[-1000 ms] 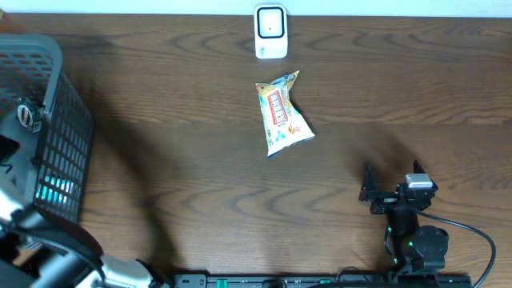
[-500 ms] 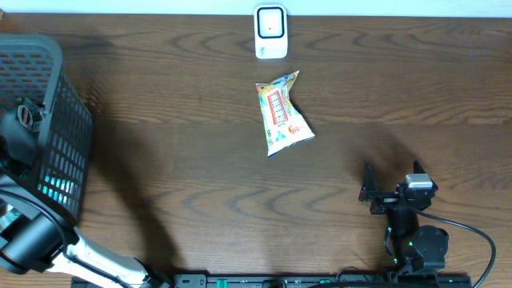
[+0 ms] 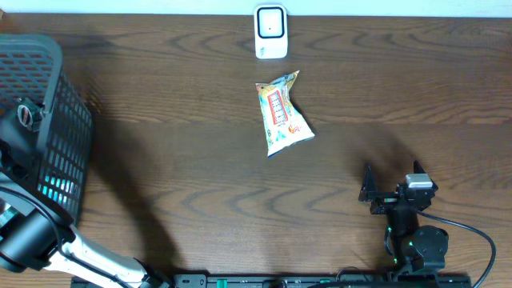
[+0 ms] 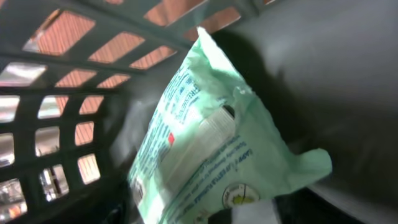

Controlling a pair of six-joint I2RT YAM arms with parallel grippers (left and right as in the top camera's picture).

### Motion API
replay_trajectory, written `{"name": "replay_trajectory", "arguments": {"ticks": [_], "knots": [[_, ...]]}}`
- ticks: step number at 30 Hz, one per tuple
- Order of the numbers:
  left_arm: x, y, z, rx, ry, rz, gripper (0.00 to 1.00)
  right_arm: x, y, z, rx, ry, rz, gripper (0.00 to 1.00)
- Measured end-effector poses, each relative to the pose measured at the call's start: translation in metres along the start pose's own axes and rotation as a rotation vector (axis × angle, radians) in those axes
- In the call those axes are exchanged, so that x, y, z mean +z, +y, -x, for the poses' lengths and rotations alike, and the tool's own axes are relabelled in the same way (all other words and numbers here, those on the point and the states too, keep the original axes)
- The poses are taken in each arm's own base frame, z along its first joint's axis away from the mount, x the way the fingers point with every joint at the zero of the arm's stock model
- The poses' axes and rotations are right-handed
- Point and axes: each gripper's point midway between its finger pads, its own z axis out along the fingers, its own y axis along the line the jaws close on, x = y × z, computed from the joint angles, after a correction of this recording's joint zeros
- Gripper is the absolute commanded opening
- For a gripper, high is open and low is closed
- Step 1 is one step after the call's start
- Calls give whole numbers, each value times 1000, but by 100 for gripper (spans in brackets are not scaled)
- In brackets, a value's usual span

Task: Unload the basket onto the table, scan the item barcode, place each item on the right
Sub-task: 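Reach the left gripper into the basket and grasp the green wipes pack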

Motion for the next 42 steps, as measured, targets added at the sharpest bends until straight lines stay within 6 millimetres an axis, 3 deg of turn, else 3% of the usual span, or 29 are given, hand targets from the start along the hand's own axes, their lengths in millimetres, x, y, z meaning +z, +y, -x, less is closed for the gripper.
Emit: {"name": "replay_trajectory", "arguments": {"ticks": [11,12,13,14,15,21,25,27,30,35,38,42], "knots": [[12,-3,2,-39,-19,-30,58,0,0,0,0,0,0,99],[14,-3,-1,-38,-13,-33,47,0,0,0,0,0,0,99],[15,-3,-3,-42,-6,-34,25,0,0,0,0,0,0,99],[17,-3,-4,-38,-3,-34,12,0,0,0,0,0,0,99],[17,-3,-5,-38,0,-34,7,0,0,0,0,0,0,99],[14,2,-12,-21,23,-22,7,0,0,0,0,0,0,99],[-5,8,-13,-38,9,-45,7,0,0,0,0,0,0,99],[-28,14,-4,-84,-51,-70,7,0,0,0,0,0,0,99],[-84,28,17,-198,-210,-136,7,0,0,0,0,0,0,99],[-226,47,50,-403,-593,-457,7,0,0,0,0,0,0,99],[-328,51,43,-448,-798,-767,7,0,0,0,0,0,0,99],[-421,36,12,-423,-882,-1147,7,0,0,0,0,0,0,99]]}}
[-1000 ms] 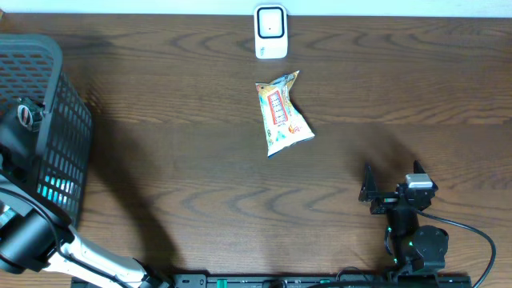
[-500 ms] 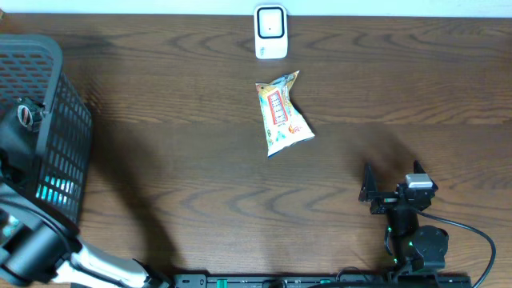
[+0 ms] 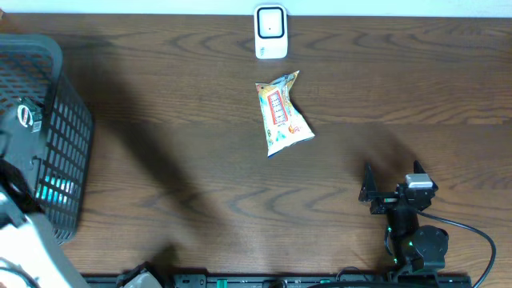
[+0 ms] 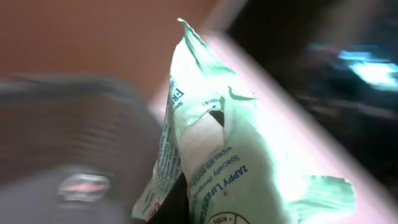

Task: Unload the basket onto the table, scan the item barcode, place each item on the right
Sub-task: 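Reach the left gripper into the basket and grasp the green wipes pack, then move the green wipes pack past the scanner and drop it on the table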

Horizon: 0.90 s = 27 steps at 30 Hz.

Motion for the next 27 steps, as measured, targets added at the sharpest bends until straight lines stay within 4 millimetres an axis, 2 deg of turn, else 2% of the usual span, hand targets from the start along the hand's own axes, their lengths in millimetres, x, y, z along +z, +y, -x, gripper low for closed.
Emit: {"name": "replay_trajectory", "arguments": {"ticks": [3,4,7,9,12,15,18,23,27], "knots": [[-21,-61,-27,-76,116,-233,8,0,0,0,0,0,0,99],[-31,-90,-48,-97,208,-338,8,0,0,0,0,0,0,99],[-46,-135,-98,-97,391,-477,7,0,0,0,0,0,0,99],[-59,-163,-139,-65,526,-560,7,0,0,0,0,0,0,99],[-70,-189,-191,4,672,-630,7,0,0,0,0,0,0,99],[-71,-199,-249,78,803,-619,7,0,0,0,0,0,0,99],[-61,-197,-305,156,885,-545,7,0,0,0,0,0,0,99],[-32,-168,-409,310,984,-344,7,0,0,0,0,0,0,99],[-14,-151,-476,395,1017,-271,7,0,0,0,0,0,0,99]]}}
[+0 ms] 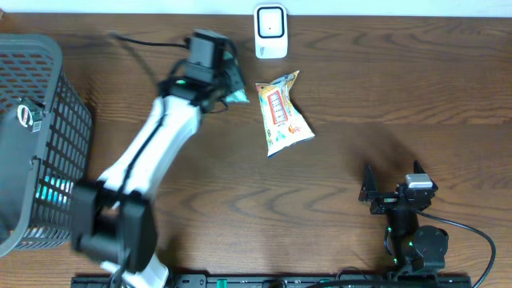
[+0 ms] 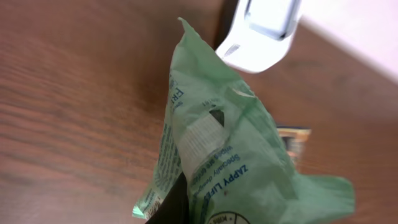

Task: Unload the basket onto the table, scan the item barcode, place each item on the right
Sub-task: 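Move the green wipes pack past the scanner and drop it on the table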

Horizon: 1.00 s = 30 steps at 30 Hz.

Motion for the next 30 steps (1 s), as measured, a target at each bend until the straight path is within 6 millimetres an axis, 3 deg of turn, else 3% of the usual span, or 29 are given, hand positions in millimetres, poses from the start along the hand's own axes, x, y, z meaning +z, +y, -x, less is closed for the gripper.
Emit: {"name": "replay_trajectory", "arguments": {"ticks": [5,10,13,20,25,30], "knots": [[65,8,-44,46,88,59,7,0,0,0,0,0,0,99],[91,0,-76,63,129,66,8,0,0,0,0,0,0,99],[92,-16,-83,74,123,37,8,0,0,0,0,0,0,99],[88,-75,-111,154,105,-98,8,0,0,0,0,0,0,99],[87,-72,-107,193,103,-97,8,0,0,0,0,0,0,99],[69,-49,-79,162,84,-43,7,0,0,0,0,1,0,99]]}}
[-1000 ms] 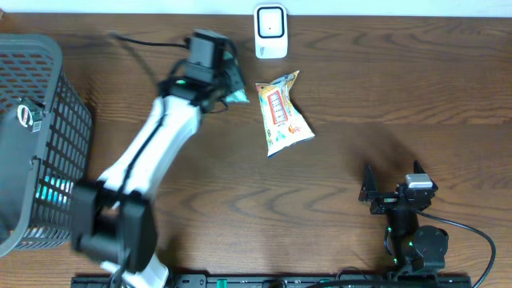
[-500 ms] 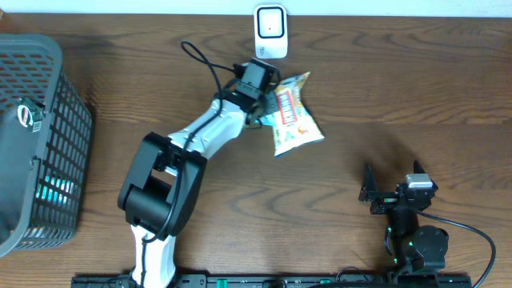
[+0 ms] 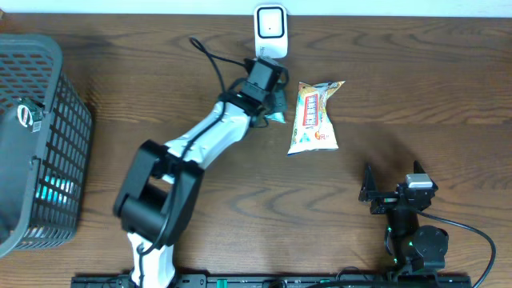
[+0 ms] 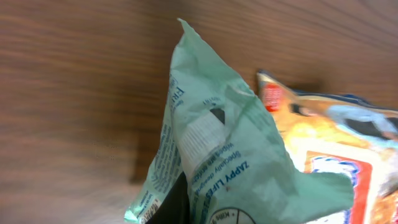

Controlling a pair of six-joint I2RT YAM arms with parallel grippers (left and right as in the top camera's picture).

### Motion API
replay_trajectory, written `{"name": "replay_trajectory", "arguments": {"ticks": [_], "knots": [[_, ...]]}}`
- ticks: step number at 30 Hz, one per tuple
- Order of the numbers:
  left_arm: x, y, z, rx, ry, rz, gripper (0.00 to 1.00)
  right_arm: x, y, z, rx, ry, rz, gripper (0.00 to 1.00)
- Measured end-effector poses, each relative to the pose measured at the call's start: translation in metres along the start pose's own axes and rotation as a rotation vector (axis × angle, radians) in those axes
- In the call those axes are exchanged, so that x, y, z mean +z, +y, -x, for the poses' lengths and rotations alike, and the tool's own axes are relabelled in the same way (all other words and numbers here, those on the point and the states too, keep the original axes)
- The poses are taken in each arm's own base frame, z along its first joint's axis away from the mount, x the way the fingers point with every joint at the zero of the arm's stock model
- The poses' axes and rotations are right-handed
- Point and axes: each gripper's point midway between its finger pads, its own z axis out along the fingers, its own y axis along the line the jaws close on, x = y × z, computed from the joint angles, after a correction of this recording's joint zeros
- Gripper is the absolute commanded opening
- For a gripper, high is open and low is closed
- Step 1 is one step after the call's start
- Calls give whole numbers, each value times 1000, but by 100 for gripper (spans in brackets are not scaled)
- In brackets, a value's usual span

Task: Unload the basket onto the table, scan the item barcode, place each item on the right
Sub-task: 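Move the green wipes pack past the scanner and drop it on the table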

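My left gripper (image 3: 270, 98) is shut on a pale green wipes packet (image 3: 277, 110) just in front of the white barcode scanner (image 3: 270, 32) at the table's back edge. In the left wrist view the green packet (image 4: 217, 143) stands upright and fills the middle, printed side to the camera, a dark finger (image 4: 179, 202) behind its lower part. An orange and yellow snack bag (image 3: 315, 116) lies flat right beside it, also seen as the snack bag (image 4: 336, 143). My right gripper (image 3: 370, 192) rests open near the front right.
A black mesh basket (image 3: 44, 136) stands at the left edge, a small item still in it. The left arm stretches diagonally from the front left toward the scanner. The brown wooden table (image 3: 416, 88) is bare at the back right.
My left gripper with the green packet has shifted right, from left of the scanner to directly in front of it. The snack bag now lies further right and turned. The right arm has not moved.
My left gripper first held the green packet inside the basket. Then it held it outside the basket at the left. Then it held it over the table left of the scanner. Now the packet is in front of the scanner, against the displaced snack bag.
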Motion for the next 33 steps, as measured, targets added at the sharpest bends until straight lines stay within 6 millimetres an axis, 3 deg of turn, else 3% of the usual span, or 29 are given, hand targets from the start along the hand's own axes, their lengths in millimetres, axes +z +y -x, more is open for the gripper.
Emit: {"name": "replay_trajectory", "arguments": {"ticks": [4,10,12,15,18,27,30,33], "knots": [[-29,22,8,-9,-7,95,13,0,0,0,0,-1,0,99],[-37,32,7,2,-5,153,14,0,0,0,0,0,0,99],[-37,32,7,3,-8,155,17,0,0,0,0,0,0,99],[-37,31,6,10,-8,156,38,0,0,0,0,-1,0,99],[-37,26,3,24,-6,152,48,0,0,0,0,0,0,99],[-37,12,-7,51,3,136,49,0,0,0,0,0,0,99],[-46,14,3,69,-19,128,49,0,0,0,0,0,0,99],[-84,18,39,139,-117,120,52,0,0,0,0,-1,0,99]]}}
